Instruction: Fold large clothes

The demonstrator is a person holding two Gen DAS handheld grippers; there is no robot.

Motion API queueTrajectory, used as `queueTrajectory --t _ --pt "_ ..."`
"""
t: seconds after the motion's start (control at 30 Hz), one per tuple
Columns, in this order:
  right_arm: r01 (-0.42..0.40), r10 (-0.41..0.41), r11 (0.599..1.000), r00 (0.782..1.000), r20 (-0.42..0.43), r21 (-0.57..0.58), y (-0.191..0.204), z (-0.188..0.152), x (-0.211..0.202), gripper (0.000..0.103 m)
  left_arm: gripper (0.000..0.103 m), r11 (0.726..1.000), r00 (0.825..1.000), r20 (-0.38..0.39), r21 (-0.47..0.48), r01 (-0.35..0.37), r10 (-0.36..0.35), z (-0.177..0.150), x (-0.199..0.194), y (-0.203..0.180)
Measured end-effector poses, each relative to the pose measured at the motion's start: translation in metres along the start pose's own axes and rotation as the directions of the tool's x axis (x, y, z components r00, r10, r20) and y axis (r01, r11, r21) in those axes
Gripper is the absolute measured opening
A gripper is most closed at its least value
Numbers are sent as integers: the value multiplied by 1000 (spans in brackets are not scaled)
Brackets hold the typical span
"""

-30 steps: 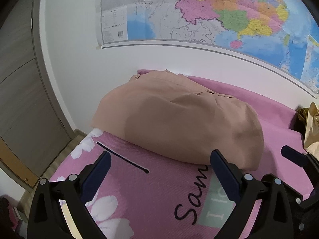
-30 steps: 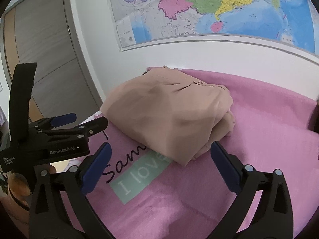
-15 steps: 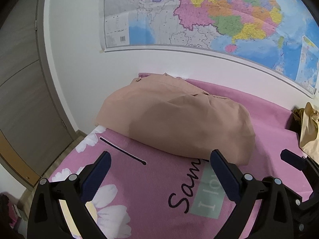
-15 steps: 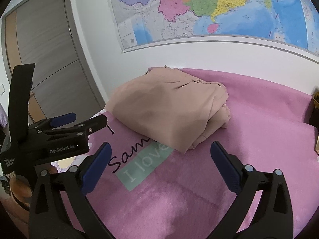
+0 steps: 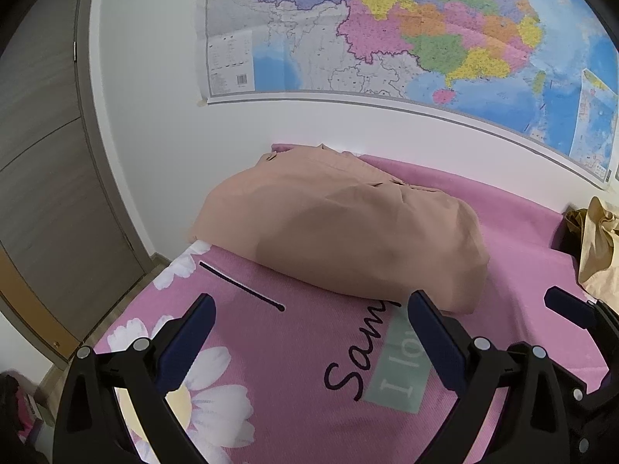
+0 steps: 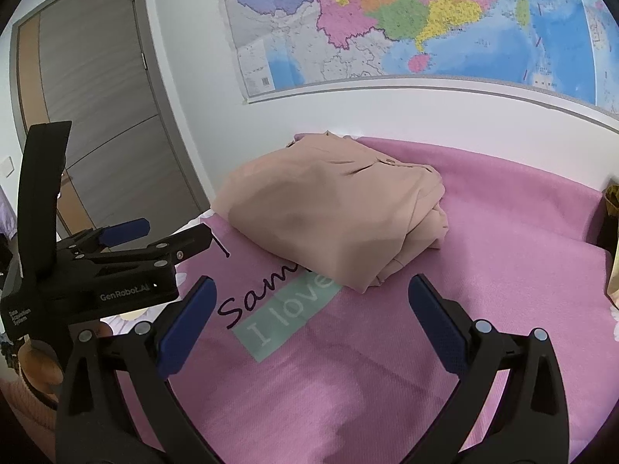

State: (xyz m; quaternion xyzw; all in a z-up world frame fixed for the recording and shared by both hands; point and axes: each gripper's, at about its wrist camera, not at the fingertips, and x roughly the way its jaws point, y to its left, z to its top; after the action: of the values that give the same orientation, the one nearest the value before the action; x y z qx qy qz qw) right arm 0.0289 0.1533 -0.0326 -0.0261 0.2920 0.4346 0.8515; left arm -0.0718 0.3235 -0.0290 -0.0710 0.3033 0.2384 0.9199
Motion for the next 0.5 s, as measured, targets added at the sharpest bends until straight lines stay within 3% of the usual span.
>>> queueTrajectory --t 0.5 --pt "-7 7 1000 1000 0 5 1 -2 -2 98 96 1000 1000 2 5 10 -10 -2 -6 1"
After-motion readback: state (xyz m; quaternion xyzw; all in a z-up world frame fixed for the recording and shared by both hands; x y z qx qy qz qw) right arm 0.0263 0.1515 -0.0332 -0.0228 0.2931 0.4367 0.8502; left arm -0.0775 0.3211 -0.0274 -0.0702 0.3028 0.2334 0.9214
